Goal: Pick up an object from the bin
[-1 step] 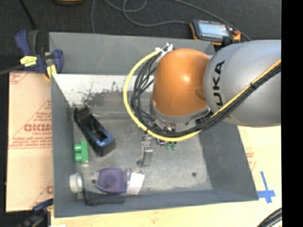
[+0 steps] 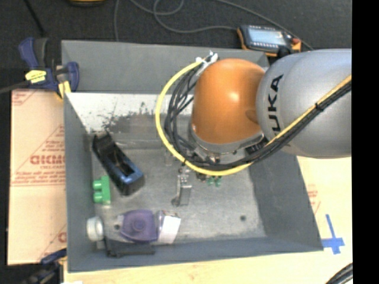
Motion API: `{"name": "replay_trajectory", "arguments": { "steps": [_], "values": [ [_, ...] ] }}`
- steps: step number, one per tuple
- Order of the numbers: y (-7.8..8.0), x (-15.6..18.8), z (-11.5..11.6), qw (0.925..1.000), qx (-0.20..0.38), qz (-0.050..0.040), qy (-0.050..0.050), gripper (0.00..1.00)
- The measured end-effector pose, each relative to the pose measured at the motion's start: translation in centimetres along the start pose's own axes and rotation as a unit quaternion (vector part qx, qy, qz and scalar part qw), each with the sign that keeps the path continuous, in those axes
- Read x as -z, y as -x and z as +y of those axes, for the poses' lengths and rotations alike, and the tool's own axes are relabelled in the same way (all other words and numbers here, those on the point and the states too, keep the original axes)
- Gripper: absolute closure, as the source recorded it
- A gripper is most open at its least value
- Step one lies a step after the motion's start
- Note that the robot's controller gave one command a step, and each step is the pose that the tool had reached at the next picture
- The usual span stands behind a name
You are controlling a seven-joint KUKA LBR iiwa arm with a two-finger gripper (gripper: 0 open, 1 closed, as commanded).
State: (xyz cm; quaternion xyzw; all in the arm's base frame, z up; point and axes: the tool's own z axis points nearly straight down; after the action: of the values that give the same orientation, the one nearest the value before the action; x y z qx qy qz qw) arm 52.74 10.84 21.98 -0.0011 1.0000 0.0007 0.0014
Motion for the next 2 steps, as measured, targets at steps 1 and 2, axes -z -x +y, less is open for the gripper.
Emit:
{"name": "replay_trajectory", "arguments": {
  "steps": [1, 2],
  "values": [
    [1.1, -3.8, 4.0, 0.9999, 0.015, -0.0027, 0.000, 0.00],
    [1.3, -5.3, 5.5, 0.9996, 0.029, 0.0002, 0.000, 0.00]
  ]
}}
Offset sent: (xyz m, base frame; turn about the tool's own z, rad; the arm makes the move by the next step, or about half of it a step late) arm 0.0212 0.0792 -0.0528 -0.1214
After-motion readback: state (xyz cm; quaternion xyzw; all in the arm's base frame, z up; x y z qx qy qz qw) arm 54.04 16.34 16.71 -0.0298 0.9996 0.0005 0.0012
